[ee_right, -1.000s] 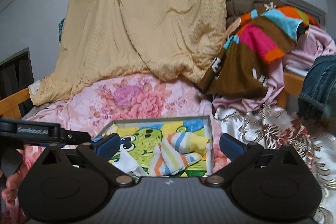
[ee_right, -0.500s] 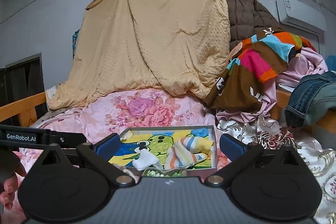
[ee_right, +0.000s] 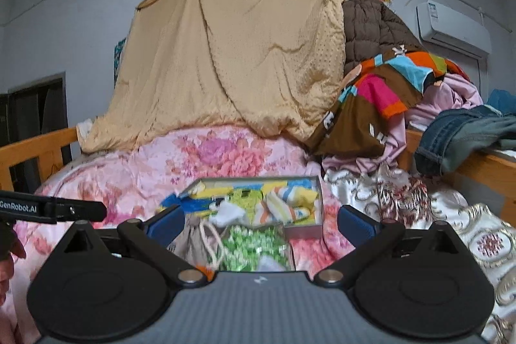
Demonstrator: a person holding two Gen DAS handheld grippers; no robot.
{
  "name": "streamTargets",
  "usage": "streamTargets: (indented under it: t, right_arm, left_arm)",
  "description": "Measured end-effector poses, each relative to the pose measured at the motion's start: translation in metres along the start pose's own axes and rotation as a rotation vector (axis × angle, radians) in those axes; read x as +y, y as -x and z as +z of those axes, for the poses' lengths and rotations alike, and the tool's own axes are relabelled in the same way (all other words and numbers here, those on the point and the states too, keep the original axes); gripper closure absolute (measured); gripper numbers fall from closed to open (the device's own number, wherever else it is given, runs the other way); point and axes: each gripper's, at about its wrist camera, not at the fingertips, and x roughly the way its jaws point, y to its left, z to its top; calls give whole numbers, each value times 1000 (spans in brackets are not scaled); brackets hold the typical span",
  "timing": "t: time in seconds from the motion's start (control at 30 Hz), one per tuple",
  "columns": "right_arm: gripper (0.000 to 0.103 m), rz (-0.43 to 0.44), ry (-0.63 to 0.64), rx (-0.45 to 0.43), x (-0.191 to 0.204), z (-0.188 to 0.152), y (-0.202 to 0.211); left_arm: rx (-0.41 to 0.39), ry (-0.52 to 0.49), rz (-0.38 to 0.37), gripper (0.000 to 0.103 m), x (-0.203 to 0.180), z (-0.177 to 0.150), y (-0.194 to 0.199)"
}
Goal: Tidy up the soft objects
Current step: 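Grasp the grey mask with the right gripper while the left gripper grasps the white baby cloth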
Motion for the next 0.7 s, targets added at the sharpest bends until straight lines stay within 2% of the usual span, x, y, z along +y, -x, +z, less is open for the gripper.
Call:
streamTargets:
  t: [0.37, 0.7]
  right_arm:
    - [0, -2, 23, 140, 13, -29, 13]
    - [0, 2, 41, 267, 13, -42, -2]
  left_arm:
    - [66, 25, -24, 1, 22, -27, 11]
    - [180, -34, -67, 1, 18, -45, -3]
